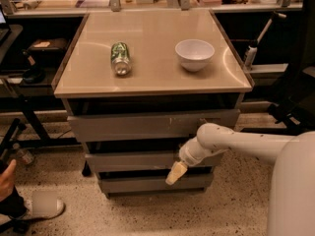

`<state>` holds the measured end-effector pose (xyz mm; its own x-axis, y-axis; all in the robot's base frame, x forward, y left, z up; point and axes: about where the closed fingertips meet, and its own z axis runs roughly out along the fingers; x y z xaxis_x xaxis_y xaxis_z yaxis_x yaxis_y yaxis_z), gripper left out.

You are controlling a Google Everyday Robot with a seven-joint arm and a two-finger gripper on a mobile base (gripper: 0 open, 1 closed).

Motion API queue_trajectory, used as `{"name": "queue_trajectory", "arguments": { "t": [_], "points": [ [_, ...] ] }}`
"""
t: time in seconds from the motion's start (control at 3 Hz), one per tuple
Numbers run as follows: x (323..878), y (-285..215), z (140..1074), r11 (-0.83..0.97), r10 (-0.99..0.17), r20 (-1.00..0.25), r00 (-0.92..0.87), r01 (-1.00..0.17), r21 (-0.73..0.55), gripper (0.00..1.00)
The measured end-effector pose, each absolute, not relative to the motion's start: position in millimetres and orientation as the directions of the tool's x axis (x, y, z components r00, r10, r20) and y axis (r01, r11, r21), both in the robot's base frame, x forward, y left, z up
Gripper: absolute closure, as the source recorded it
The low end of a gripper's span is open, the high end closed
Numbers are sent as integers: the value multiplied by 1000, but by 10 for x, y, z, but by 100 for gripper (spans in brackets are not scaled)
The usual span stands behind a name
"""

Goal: Open middle drawer

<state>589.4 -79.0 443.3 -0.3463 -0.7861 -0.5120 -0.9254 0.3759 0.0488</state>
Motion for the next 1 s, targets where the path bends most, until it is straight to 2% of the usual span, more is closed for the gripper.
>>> {"name": "queue_trajectory", "arguments": {
  "t": [1.0],
  "points": [
    [5753,-798,4302,376,-791,-482,-377,-921,103,0]
  ]
}}
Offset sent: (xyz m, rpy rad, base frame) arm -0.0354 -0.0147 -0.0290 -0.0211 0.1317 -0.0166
